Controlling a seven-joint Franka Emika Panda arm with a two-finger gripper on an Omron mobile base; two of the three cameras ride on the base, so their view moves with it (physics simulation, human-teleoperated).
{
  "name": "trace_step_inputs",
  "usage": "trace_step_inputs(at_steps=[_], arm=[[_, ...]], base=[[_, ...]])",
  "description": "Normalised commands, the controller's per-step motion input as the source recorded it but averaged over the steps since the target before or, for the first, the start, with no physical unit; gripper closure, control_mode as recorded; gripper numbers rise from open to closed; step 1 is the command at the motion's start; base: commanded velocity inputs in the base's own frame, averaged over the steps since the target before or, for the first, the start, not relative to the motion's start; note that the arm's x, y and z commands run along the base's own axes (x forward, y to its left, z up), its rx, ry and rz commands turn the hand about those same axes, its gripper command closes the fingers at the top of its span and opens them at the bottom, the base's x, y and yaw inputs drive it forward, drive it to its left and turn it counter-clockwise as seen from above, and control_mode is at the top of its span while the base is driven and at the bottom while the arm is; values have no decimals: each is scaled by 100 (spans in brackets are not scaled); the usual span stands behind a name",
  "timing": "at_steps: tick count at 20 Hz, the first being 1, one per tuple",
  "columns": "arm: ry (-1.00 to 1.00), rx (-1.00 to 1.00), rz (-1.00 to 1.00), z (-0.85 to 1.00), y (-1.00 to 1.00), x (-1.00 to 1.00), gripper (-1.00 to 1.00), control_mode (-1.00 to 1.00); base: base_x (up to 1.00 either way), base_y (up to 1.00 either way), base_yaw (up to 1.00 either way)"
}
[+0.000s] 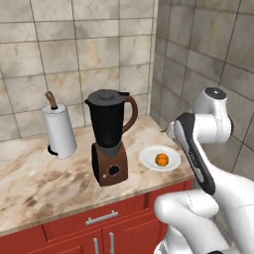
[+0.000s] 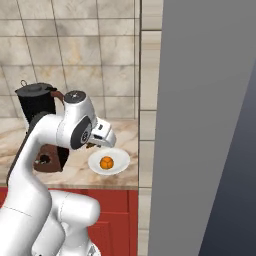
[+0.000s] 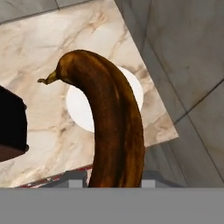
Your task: Pick the orange and banana from the fridge and place them on the plate next to the blender to make a fruit smoothie.
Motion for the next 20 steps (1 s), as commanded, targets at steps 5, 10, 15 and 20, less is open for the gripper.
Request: trace_step_inputs(at_steps=[5, 10, 15, 20], arm=[[3, 1, 0, -67, 0, 51, 100, -100], [3, 3, 0, -38, 0, 61, 100, -100], [4, 5, 0, -29, 0, 49, 100, -100], [6, 6, 0, -35, 0, 34, 100, -100]], base=[[0, 0, 0], [0, 0, 0], [0, 0, 0], [0, 0, 0]])
